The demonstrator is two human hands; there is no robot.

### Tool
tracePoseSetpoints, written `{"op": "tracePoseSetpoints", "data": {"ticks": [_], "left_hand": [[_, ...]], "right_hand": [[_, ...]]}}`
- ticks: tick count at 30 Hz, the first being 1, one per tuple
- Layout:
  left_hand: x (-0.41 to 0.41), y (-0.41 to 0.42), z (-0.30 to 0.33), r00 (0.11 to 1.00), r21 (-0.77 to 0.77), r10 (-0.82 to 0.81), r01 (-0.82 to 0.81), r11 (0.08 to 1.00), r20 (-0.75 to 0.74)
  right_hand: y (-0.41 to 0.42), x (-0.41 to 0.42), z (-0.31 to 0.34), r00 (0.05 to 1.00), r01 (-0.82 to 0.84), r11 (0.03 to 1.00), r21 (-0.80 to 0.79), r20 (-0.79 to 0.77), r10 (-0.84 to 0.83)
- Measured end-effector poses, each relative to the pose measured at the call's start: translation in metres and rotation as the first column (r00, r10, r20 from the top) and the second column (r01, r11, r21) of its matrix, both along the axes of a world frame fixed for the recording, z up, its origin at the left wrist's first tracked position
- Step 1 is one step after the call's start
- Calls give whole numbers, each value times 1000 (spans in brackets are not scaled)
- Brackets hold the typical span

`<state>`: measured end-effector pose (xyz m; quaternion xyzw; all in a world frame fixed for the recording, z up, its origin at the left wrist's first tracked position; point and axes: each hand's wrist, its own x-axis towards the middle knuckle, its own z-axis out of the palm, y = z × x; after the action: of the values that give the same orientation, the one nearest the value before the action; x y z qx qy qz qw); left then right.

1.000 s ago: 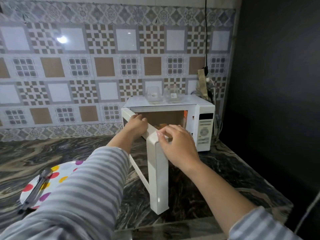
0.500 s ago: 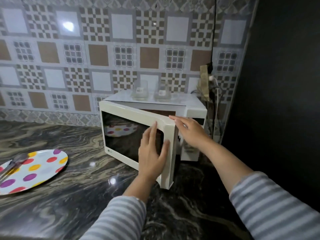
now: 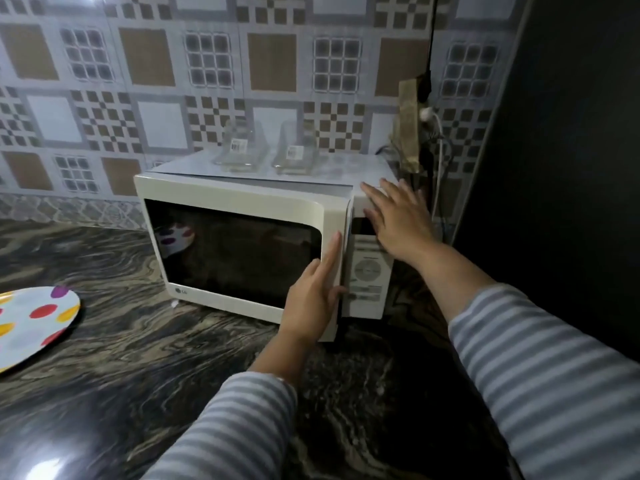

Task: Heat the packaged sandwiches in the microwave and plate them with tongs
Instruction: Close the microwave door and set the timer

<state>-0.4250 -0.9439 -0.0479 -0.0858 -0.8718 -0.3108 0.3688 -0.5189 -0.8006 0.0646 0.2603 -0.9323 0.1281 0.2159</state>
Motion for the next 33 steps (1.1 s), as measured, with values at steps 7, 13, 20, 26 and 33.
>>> {"op": "tracePoseSetpoints", "data": {"ticks": [7, 13, 20, 26, 33], "left_hand": [[-25, -15, 6, 990, -78, -76, 86, 993, 116], [-40, -17, 7, 990, -37, -77, 82, 996, 121], [-47, -16, 6, 992, -50, -61, 66, 997, 109], [-47, -15, 8, 988, -59, -47, 56, 997, 146], [-46, -15, 7, 988, -61, -45, 55, 997, 148]], "right_hand": [[2, -25, -19, 977, -189, 965, -184, -136, 165], [-3, -31, -27, 965, -220, 928, -301, -206, 162], [-9, -22, -27, 973, -147, 946, -289, -214, 85], [-12, -16, -18, 909, 236, 957, 168, -385, -157], [-17, -15, -8, 972, 85, 986, 143, -231, -51]]}}
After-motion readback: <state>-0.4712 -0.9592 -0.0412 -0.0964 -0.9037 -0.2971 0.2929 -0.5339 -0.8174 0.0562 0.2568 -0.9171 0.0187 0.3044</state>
